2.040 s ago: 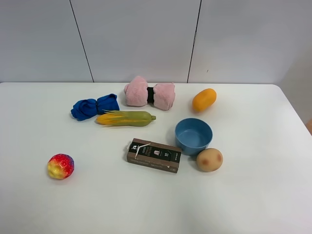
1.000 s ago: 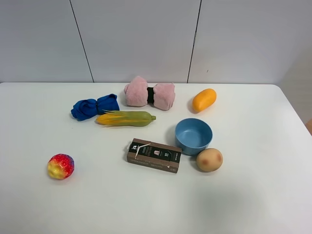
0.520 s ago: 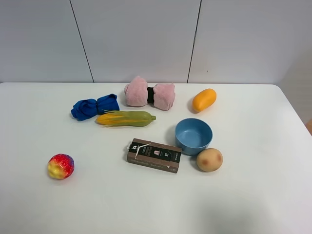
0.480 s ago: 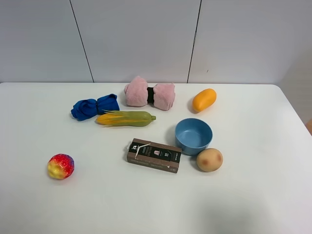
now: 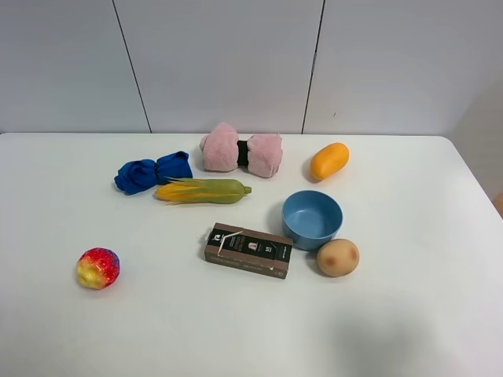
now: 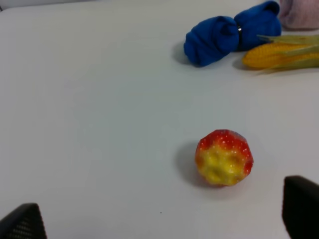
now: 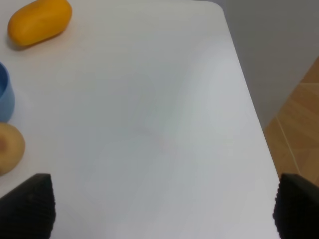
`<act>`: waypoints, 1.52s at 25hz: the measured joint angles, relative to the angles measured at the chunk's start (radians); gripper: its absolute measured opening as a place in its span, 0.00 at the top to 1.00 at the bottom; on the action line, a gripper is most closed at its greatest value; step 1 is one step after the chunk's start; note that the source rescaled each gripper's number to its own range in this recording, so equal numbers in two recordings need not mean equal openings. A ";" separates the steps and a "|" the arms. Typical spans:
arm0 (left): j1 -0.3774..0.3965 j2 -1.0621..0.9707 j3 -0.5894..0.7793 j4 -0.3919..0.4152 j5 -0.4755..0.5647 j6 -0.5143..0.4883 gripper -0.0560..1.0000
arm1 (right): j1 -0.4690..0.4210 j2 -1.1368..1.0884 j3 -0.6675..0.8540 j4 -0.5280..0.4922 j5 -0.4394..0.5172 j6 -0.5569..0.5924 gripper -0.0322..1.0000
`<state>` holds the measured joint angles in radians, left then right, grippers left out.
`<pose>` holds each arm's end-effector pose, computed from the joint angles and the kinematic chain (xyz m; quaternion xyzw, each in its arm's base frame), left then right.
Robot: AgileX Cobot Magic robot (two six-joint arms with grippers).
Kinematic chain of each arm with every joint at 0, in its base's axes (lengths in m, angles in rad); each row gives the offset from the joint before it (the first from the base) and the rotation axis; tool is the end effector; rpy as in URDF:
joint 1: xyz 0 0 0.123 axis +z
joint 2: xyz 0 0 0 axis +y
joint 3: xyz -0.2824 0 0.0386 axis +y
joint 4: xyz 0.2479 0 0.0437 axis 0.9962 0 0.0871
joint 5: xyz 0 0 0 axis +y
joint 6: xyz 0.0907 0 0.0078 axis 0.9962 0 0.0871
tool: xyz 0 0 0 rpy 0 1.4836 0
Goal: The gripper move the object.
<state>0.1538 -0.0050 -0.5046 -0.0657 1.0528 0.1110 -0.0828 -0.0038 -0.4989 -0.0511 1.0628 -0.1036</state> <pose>-0.0051 -0.0060 0.2792 -0.0169 0.8480 0.0373 0.5284 -0.0058 -0.0036 0.2768 -0.0078 0.8528 -0.0740 0.5170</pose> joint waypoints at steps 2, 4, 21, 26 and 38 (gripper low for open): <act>0.000 0.000 0.000 0.000 0.000 0.000 0.00 | 0.000 0.000 0.000 0.000 0.001 0.008 0.21; 0.000 0.000 0.000 0.000 0.000 0.000 0.00 | 0.000 0.000 0.000 0.000 0.001 0.014 0.21; 0.000 0.000 0.000 0.000 0.000 0.000 0.00 | 0.001 0.000 0.000 0.018 0.004 0.104 0.21; 0.000 0.000 0.000 0.000 0.000 0.000 0.00 | 0.001 0.000 0.000 0.017 0.004 0.104 0.21; 0.000 0.000 0.000 0.000 0.000 0.000 0.00 | 0.001 0.000 0.000 0.016 0.004 0.104 0.21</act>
<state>0.1538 -0.0050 -0.5046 -0.0657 1.0528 0.1110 -0.0817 -0.0038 -0.4989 -0.0351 1.0670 0.0000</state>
